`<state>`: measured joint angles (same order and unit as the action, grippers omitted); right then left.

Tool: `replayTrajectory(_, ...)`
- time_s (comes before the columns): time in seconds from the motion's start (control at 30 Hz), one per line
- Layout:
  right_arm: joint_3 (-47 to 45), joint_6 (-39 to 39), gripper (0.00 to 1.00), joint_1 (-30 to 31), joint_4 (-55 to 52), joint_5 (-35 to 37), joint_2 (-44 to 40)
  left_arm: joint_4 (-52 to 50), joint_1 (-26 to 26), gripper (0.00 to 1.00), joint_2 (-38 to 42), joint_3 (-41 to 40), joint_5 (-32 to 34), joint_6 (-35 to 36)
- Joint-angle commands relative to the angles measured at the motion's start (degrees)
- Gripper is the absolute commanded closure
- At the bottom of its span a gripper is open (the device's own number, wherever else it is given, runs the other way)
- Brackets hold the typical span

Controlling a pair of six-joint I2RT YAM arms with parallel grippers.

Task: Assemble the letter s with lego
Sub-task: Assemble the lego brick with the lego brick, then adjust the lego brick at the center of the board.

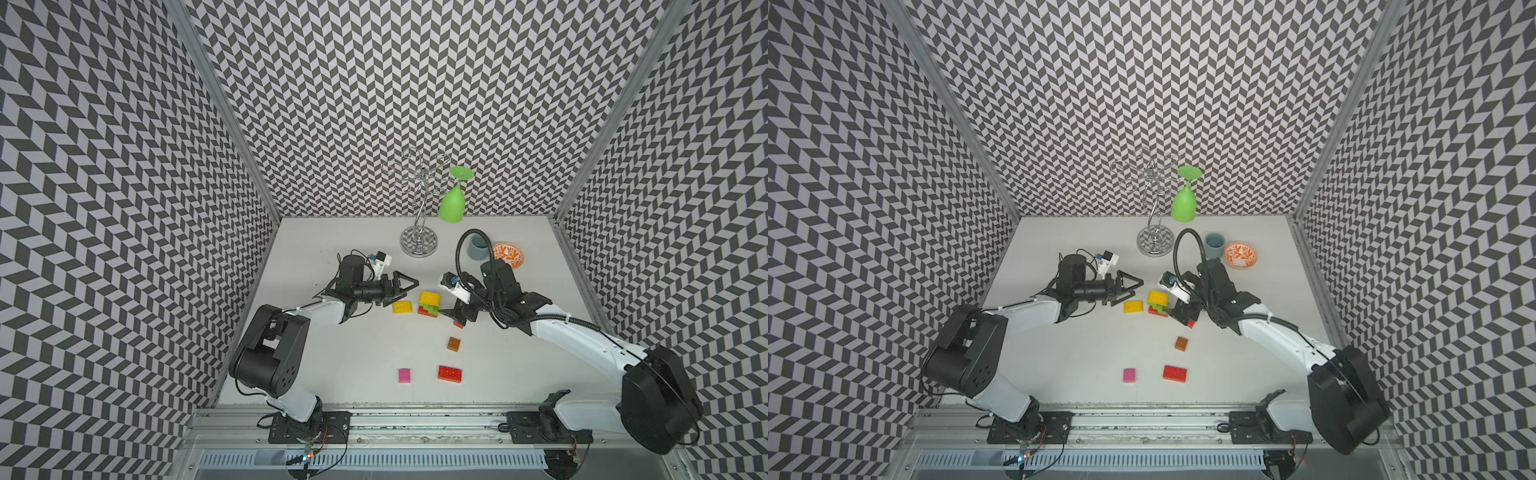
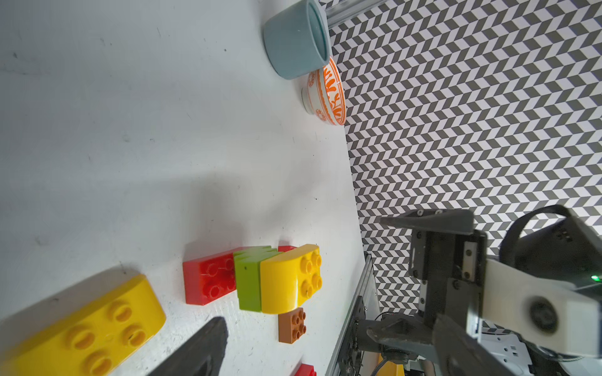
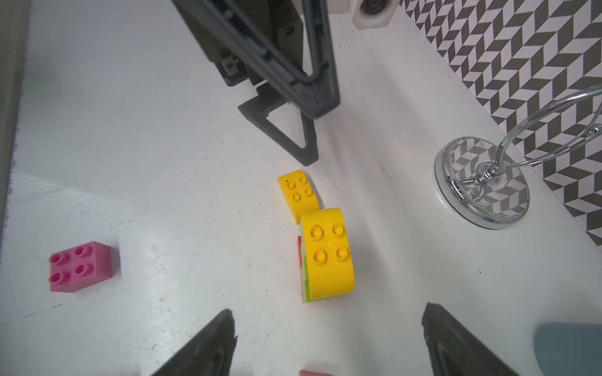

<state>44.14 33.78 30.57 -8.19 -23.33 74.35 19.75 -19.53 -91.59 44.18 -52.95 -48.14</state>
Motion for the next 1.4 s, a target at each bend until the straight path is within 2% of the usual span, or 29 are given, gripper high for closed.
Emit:
replayTrajectory(0.0, -5.62, -5.15, 0.10, 0.06, 11.72, -2.73, -2.78, -5.52, 1.18, 0.02, 0.36, 0.99, 0.43, 3.49)
replayTrajectory(0.23, -16.20, -11.69, 0.10, 0.10, 24.33, -2.24, -6.42, 3.56, -0.03, 0.05, -6.09, -0.20, -2.45, -1.20)
replayTrajectory(0.6, -15.80, -11.45, 0.11, 0.02, 20.47, -3.47, -7.46, 14.50, -3.26, 0.20, -12.53, 0.18, -4.98, -7.56)
replayTrajectory(0.8, -14.53, -10.76, 0.12, 0.03, 18.23, -4.00, -7.56, 16.90, -4.02, 0.28, -14.55, 0.57, -5.34, -8.94)
replayTrajectory(1.37, -13.48, -10.31, 0.14, 0.04, 15.85, -4.79, -7.71, 20.42, -5.03, 0.39, -17.48, 2.01, -5.52, -11.80)
